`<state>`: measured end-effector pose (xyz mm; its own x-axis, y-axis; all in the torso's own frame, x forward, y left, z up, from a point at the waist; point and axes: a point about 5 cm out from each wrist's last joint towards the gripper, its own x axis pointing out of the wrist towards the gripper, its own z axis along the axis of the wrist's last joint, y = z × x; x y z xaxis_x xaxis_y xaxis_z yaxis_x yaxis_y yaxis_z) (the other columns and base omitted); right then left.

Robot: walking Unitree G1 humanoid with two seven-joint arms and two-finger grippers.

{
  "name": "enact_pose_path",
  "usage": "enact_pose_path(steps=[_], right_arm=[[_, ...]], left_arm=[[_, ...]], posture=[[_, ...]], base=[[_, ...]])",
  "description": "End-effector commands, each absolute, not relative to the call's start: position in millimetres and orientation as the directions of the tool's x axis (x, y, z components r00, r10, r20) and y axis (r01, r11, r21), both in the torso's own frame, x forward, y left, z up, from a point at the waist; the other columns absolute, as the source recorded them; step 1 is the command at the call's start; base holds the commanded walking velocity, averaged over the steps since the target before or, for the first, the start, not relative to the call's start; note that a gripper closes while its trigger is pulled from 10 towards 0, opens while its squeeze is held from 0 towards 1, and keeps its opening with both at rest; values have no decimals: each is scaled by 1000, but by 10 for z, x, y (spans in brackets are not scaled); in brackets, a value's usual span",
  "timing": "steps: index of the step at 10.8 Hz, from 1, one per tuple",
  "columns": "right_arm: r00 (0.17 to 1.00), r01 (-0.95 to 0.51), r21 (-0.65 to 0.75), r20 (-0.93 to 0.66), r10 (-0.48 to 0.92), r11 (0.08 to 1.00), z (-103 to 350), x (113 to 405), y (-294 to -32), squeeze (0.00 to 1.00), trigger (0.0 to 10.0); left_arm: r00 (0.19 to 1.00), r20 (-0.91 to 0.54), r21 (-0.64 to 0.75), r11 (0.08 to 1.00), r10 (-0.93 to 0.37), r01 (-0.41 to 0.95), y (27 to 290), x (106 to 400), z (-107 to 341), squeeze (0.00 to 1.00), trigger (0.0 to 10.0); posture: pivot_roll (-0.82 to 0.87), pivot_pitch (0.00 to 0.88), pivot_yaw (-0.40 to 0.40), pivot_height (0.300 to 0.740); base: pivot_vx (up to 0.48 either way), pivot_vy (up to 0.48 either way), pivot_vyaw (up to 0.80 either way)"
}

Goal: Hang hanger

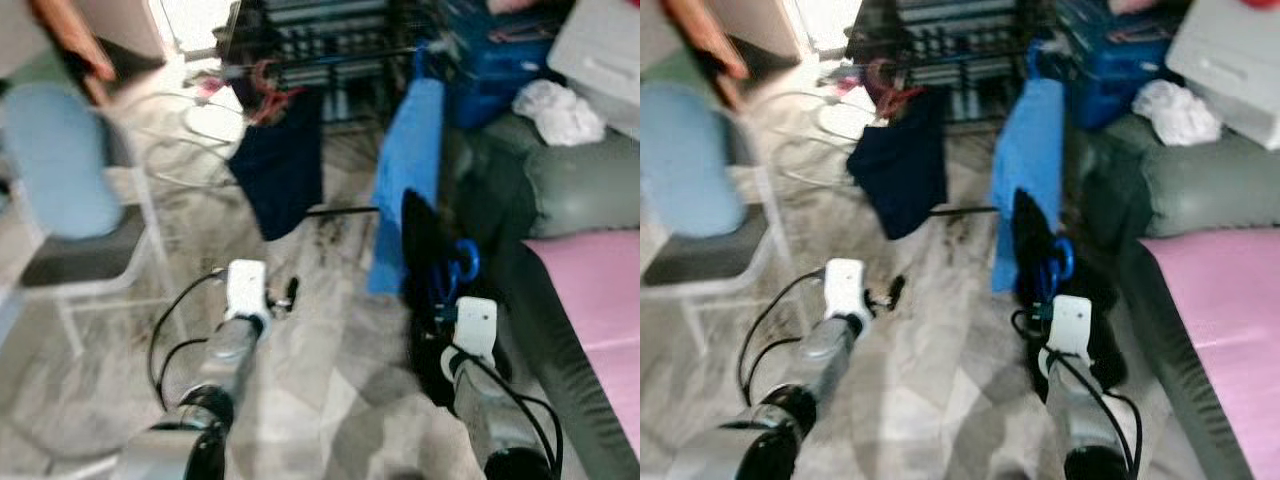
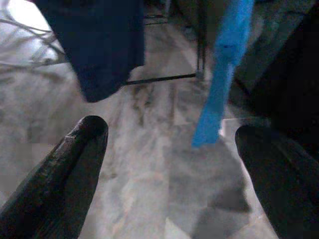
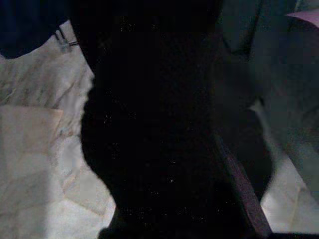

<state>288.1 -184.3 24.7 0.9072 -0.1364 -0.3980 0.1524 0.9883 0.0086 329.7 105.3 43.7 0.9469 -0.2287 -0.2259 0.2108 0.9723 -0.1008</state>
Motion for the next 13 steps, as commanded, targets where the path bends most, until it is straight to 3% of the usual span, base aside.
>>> enact_pose_path(steps=[1,4,11,13], right_arm=[[917,156,6,-374,-143,988,303,2912,-1863,0,10000],[908,144,9,-398,-129,990,248,2873,-1819,0,10000],[878,127,25,-467,-101,992,86,2763,-1667,0,10000],[868,134,18,-484,-109,991,32,2735,-1666,0,10000]], left_arm=[[943,-236,-99,971,-234,216,1056,3288,421,0,10000],[935,-255,-119,967,-248,224,1038,3273,394,0,10000],[912,-317,-74,966,-259,249,1056,3179,265,0,10000],[899,-372,-27,971,-231,239,1121,3068,125,0,10000]], posture=[[-275,103,121,740],[-278,109,126,740],[-265,145,137,740],[-265,140,126,740]], base=[[446,0,0],[371,225,0],[0,479,0],[0,0,0]])
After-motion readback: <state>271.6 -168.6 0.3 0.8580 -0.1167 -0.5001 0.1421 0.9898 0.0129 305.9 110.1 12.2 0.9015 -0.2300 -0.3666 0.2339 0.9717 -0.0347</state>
